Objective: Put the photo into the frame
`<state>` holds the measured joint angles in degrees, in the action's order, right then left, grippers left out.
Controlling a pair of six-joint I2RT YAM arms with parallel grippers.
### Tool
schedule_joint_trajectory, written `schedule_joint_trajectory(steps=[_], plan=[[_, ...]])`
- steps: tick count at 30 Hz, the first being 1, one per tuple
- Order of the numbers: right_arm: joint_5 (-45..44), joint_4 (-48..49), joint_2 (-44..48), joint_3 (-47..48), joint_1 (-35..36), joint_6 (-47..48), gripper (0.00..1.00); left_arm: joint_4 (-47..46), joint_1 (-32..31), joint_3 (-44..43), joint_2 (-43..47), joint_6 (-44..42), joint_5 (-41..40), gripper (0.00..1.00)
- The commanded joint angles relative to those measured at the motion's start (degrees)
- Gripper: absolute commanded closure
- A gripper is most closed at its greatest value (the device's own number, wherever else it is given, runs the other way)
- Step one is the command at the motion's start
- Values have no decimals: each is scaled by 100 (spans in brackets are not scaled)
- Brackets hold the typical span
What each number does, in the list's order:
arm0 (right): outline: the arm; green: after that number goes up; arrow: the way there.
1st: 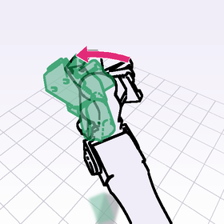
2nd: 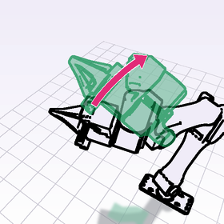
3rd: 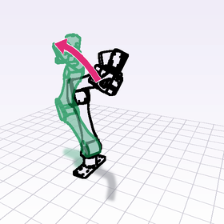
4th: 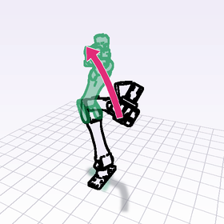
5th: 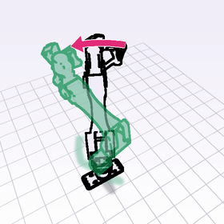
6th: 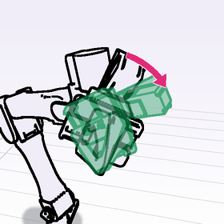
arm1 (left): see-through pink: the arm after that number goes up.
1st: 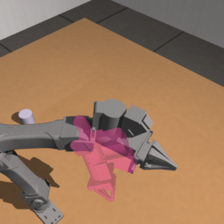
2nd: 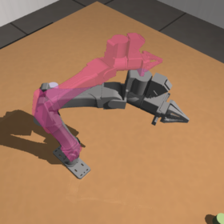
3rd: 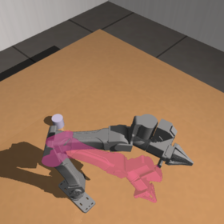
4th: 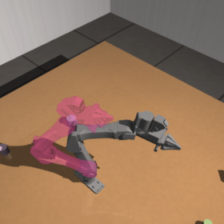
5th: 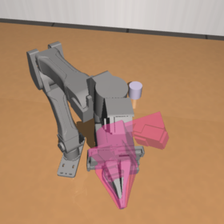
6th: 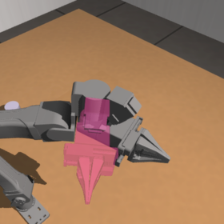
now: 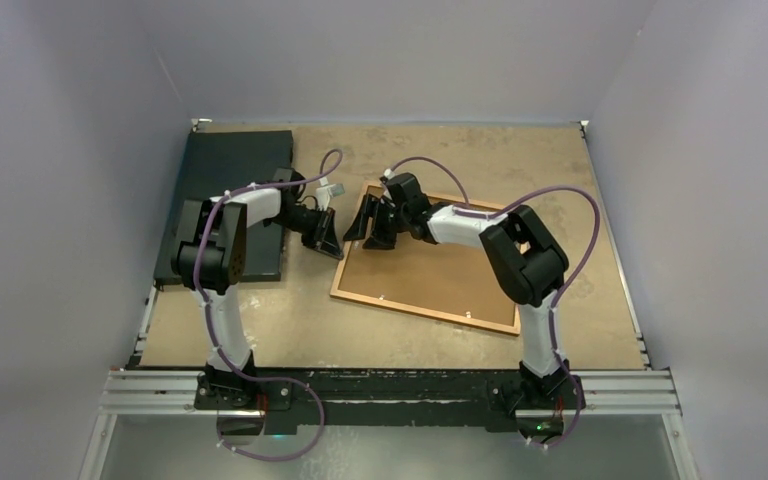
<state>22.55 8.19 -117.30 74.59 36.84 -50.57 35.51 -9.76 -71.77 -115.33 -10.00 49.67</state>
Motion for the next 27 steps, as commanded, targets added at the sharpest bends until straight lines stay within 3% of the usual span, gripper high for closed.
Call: schedule_joint_trajectory(steps=[1, 27], plan=[[198, 125, -177, 205, 21, -57, 34, -333, -45, 141, -51, -178, -415, 100], [611, 427, -508, 266, 27, 49, 36, -299, -47, 108, -35, -238, -422, 100]])
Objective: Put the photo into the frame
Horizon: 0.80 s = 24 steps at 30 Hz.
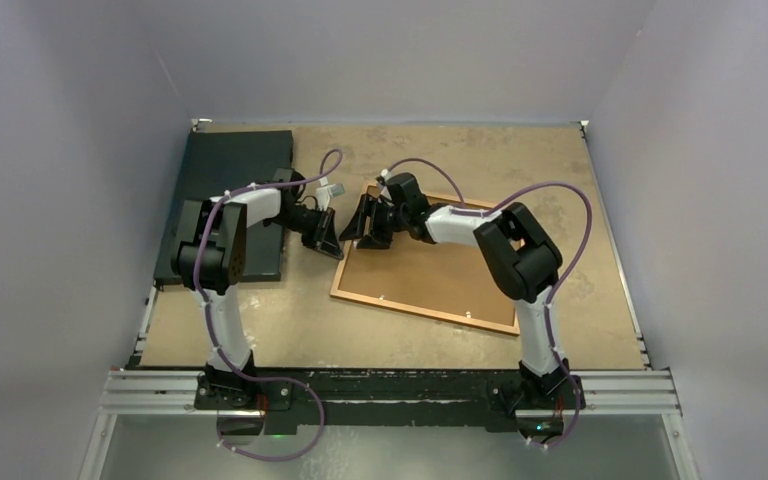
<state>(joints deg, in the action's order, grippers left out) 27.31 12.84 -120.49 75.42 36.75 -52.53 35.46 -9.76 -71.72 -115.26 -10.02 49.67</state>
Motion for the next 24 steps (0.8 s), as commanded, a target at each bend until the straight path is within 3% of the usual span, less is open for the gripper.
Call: schedule_joint_trajectory(steps=[1, 8, 24], plan=[[181, -51, -205, 202, 34, 300, 36, -290, -48, 98, -40, -236, -423, 100], [390, -439, -379, 521, 36, 988, 36, -270, -48, 58, -48, -225, -410, 100], [903, -622, -552, 807, 25, 1300, 36, -206, -36, -30, -15, -222, -436, 100]])
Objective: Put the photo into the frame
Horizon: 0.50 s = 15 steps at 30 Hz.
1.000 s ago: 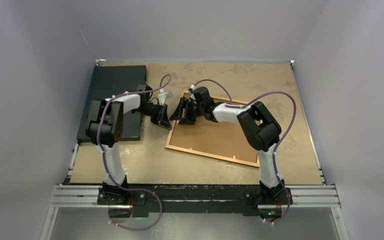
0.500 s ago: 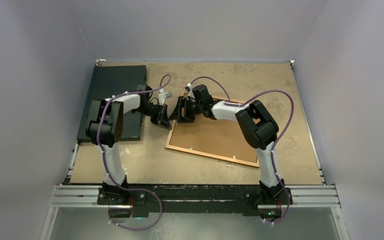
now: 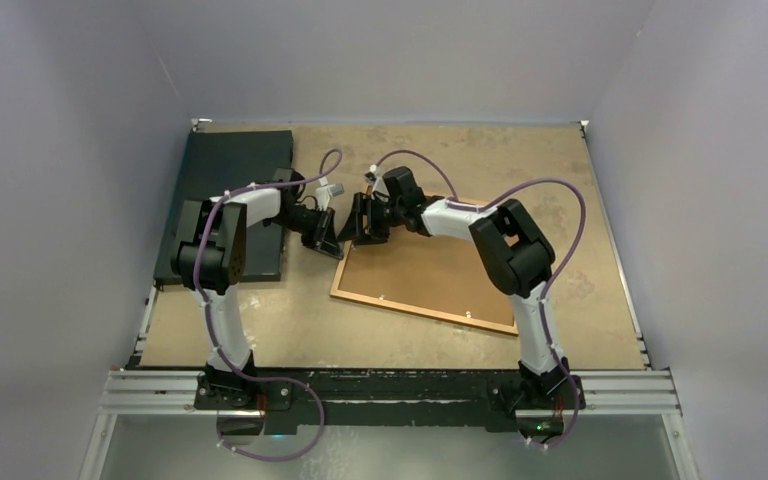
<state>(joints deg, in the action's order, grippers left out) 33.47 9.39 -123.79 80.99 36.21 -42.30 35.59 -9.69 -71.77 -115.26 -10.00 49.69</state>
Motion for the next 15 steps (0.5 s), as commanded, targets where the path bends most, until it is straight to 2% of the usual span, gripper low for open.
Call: schedule_joint_trajectory(steps=[1, 5, 8, 12, 15], plan=[[368, -295, -249, 300, 80, 314, 36, -220, -48, -32, -7, -225, -439, 100], [557, -508, -328, 526, 81, 538, 37, -220, -20, -37, -11, -239, -444, 100], [285, -871, -127, 698, 12, 908, 35, -192, 3, -76, 8, -236, -443, 100], [-886, -1424, 627, 726, -26, 1800, 27, -73, 81, -237, 107, -243, -448, 100], [-1850, -1446, 1413, 188, 10, 2352, 26, 120, 174, -456, 248, -288, -447, 98]])
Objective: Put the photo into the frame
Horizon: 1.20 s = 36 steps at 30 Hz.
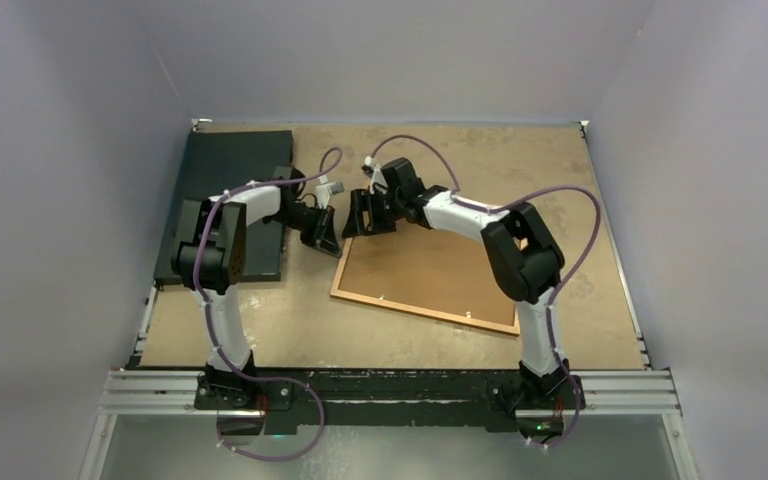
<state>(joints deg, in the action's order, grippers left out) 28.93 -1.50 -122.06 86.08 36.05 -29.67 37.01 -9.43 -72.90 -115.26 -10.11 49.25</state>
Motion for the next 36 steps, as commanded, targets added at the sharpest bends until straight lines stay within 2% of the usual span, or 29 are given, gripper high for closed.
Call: schedule_joint_trajectory(steps=[1, 5, 7, 9, 12, 18, 21, 24, 25, 28, 36], plan=[[-1538, -282, 1495, -587, 51, 1301, 26, 65, 177, -428, 307, -308, -412, 95], [-1945, -113, 2658, -1830, 312, 2010, 29, 449, 332, -824, 569, -512, -592, 86], [-1995, -376, 2963, -2194, 462, 2194, 30, 629, 406, -1029, 760, -634, -727, 81], [-2204, -628, 3047, -2395, 686, 2293, 31, 787, 452, -1229, 1020, -754, -908, 67], [-2461, -657, 3113, -2723, 1057, 2413, 32, 973, 483, -1519, 1487, -971, -1192, 53], [-2577, -633, 2779, -2702, 1623, 2678, 35, 605, 527, -1559, 2635, -1021, -2209, 44], [-2790, -624, 2604, -2642, 1856, 2738, 38, 933, 527, -1923, 2701, -954, -2876, 27], [-2884, -568, 2555, -2677, 1980, 2731, 43, 1199, 533, -2160, 2699, -1036, -3233, 21], [-2923, -535, 2566, -2700, 2007, 2730, 45, 1179, 532, -2147, 2739, -1001, -3319, 17], [-3072, -457, 2622, -2834, 2060, 2700, 46, 879, 547, -1930, 3026, -808, -3483, 14], [-3301, -338, 2662, -3015, 2126, 2659, 50, 677, 546, -1782, 3200, -644, -2901, 11]])
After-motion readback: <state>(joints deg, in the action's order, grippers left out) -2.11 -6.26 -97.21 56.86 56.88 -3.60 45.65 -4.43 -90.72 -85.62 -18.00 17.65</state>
